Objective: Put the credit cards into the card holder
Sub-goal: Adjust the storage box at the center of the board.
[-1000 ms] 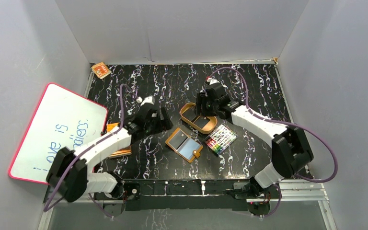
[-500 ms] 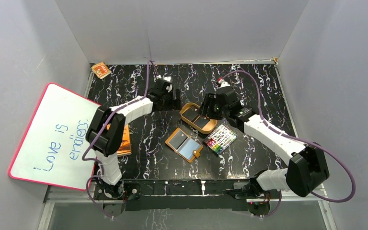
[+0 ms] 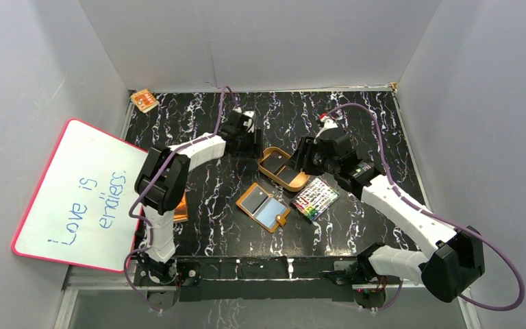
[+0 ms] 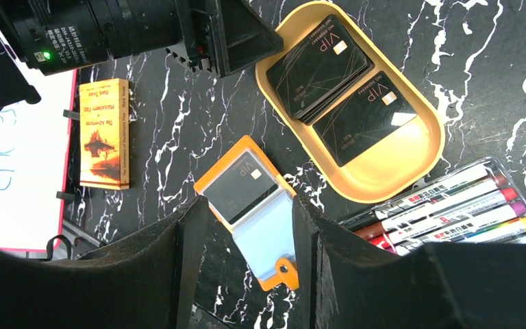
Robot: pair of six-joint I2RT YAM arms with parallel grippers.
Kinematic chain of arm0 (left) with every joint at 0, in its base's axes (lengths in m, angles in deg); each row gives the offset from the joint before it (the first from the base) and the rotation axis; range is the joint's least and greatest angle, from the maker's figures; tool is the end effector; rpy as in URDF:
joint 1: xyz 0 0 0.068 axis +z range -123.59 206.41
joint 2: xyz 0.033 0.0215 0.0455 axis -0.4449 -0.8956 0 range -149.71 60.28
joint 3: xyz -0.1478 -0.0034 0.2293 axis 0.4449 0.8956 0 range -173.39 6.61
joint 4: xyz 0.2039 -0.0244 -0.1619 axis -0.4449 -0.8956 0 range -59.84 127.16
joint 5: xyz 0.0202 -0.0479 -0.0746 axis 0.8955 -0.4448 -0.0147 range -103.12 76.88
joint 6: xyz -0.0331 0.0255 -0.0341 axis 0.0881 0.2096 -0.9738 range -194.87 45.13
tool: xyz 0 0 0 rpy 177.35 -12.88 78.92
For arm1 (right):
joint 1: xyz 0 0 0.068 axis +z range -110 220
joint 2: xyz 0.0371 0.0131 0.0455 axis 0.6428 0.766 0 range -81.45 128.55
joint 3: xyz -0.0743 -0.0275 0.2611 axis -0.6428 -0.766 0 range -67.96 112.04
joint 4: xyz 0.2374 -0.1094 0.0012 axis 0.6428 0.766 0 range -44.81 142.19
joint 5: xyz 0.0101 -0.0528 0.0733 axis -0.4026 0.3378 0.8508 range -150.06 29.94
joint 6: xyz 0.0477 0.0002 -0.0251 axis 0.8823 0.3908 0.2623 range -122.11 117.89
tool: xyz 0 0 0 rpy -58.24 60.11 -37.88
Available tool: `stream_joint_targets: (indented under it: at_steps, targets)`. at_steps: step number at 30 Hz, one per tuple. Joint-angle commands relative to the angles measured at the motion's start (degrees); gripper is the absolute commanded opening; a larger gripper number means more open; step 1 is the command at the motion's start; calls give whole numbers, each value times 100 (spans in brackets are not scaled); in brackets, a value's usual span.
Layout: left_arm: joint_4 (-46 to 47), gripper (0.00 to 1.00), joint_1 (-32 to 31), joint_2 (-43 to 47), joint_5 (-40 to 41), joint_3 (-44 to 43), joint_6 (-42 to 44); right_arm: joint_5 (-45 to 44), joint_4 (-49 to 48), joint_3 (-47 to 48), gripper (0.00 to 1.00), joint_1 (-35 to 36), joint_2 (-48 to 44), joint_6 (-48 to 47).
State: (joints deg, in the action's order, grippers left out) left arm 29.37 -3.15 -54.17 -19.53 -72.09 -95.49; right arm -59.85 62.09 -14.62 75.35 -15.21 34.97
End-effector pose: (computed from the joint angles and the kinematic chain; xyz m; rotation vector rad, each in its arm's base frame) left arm 0.3830 -0.2217 0.1839 0.2440 2.3826 -0.5572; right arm 0.2128 0.1509 0.3045 0.0308 2.1845 0.7516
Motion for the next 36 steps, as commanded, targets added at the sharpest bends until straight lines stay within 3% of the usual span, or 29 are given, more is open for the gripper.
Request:
stream_joint_targets:
  at_steps: [1,22,36]
  targets:
    - [-71,59,3,100,-268,53,-131,10,-3,-10,57,-11,-146,-106]
    - [42,20,-135,978,436,1111,-1290,-66,-248,-294,55,-11,-164,84]
    - [314,23,-286,1650,558,2149,-2400,995,-1309,-83,60,-12,1488,794]
